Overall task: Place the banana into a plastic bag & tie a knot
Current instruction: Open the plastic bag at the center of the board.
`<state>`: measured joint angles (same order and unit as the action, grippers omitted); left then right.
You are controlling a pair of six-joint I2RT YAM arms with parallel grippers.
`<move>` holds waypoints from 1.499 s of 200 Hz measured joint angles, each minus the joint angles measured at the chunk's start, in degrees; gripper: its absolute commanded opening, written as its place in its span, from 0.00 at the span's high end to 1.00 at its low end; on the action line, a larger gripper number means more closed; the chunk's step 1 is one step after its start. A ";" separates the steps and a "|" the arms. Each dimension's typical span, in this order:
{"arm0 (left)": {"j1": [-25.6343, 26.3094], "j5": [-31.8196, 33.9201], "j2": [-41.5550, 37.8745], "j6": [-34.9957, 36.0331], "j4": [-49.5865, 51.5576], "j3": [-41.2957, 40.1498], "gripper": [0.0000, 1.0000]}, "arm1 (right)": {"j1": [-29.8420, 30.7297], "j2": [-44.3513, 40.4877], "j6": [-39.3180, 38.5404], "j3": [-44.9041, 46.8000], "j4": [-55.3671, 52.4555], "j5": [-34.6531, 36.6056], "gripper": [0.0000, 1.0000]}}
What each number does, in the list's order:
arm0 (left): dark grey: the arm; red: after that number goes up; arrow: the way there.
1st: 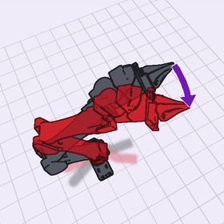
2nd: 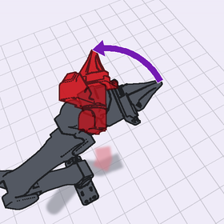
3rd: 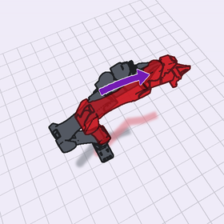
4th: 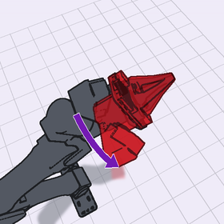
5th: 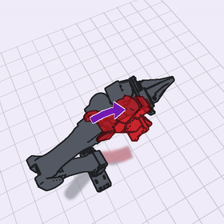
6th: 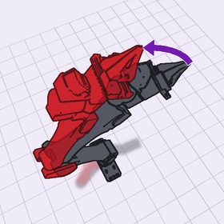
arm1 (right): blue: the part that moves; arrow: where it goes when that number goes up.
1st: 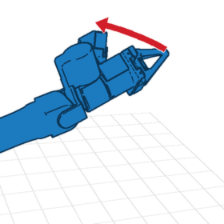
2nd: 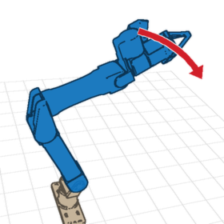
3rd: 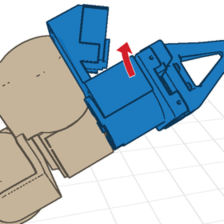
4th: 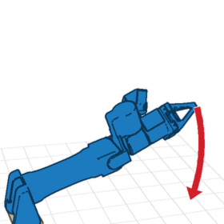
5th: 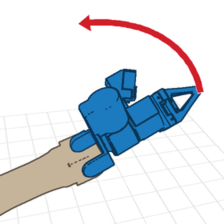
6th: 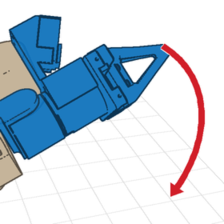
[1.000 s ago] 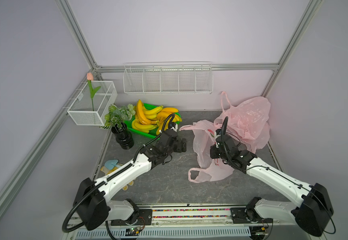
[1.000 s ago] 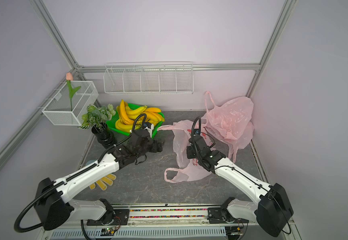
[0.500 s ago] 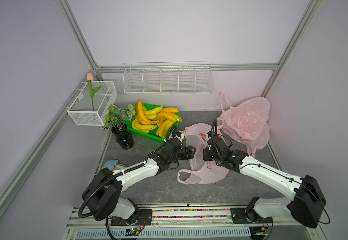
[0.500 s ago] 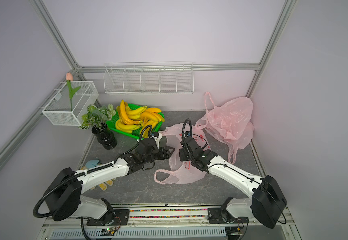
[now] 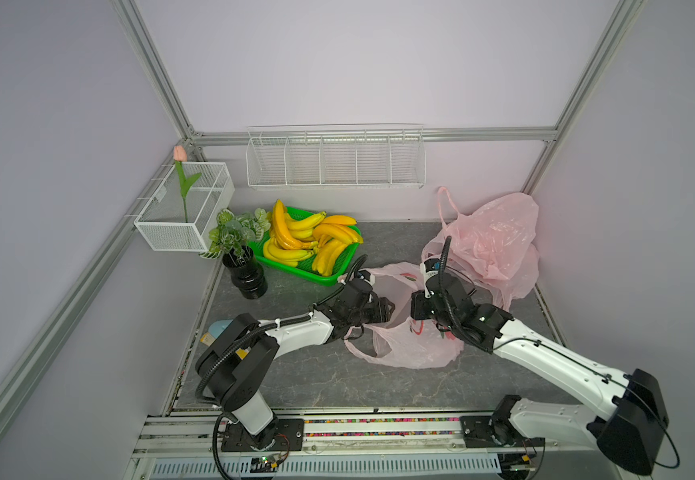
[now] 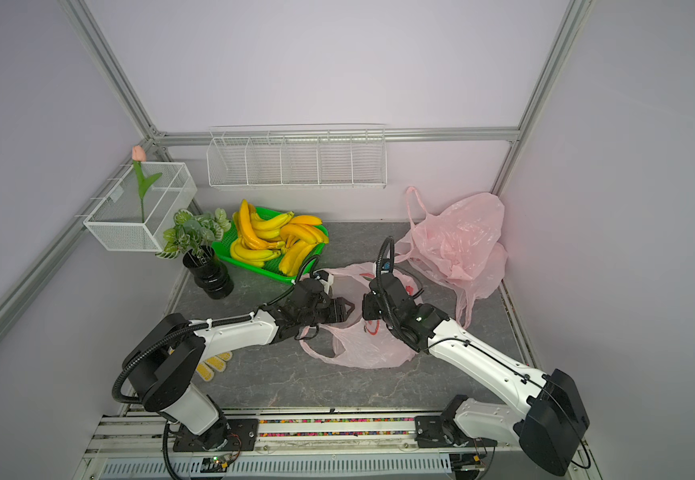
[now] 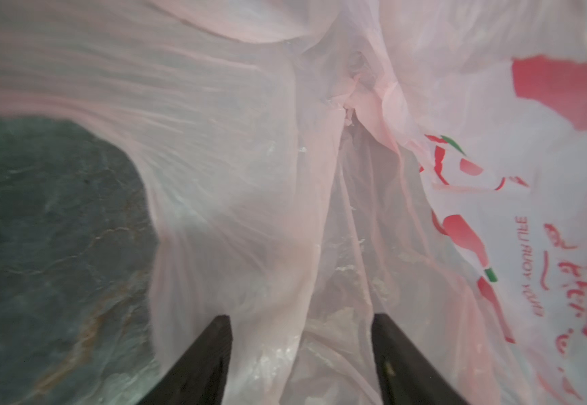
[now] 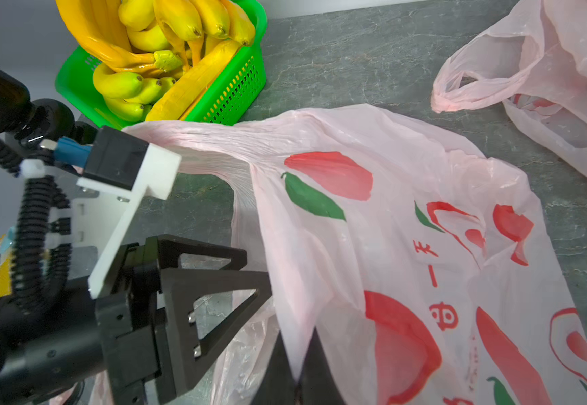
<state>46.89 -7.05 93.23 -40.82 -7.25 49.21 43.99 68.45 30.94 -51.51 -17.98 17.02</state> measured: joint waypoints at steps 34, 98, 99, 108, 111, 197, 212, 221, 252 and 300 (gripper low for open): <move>0.07 1.57 -2.16 0.07 0.35 -1.07 0.23 | 0.00 -0.74 0.20 2.38 0.04 0.13 0.93; 0.11 1.79 -1.25 -0.85 0.20 -3.48 0.12 | 0.00 -4.57 0.37 5.22 2.47 -0.22 0.94; 0.11 1.79 -1.20 -0.85 0.20 -3.48 0.11 | 0.00 -4.61 0.37 5.25 2.54 -0.24 0.93; 0.11 1.60 -0.72 -0.92 -0.17 -3.48 0.11 | 0.00 -5.01 0.37 5.44 2.99 -0.44 0.94; 0.11 1.46 -0.55 -0.98 -0.31 -3.48 0.10 | 0.00 -5.14 0.35 5.51 3.17 -0.52 0.94; 0.11 -0.74 1.84 -1.66 -4.42 -3.08 0.86 | 0.00 -9.42 -0.09 7.02 3.13 1.46 0.93; -0.04 -0.70 3.54 -1.09 -4.46 -2.01 0.94 | 0.00 -11.61 -0.74 6.21 0.46 2.91 0.94; -0.24 -0.70 4.70 -0.50 -4.52 -1.51 0.97 | 0.00 -13.16 -1.09 5.14 -1.46 3.67 0.94; -1.95 -1.01 8.46 -0.59 -4.81 -0.74 0.98 | -0.04 -17.22 -2.12 -0.28 -7.13 7.21 0.93; -2.67 -0.74 8.74 0.59 -1.68 3.15 0.49 | -0.90 -17.64 -3.10 -1.55 -10.19 9.77 0.93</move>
<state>44.23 -7.79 101.97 -40.23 -8.93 52.36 43.09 50.81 27.83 -53.06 -28.16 26.79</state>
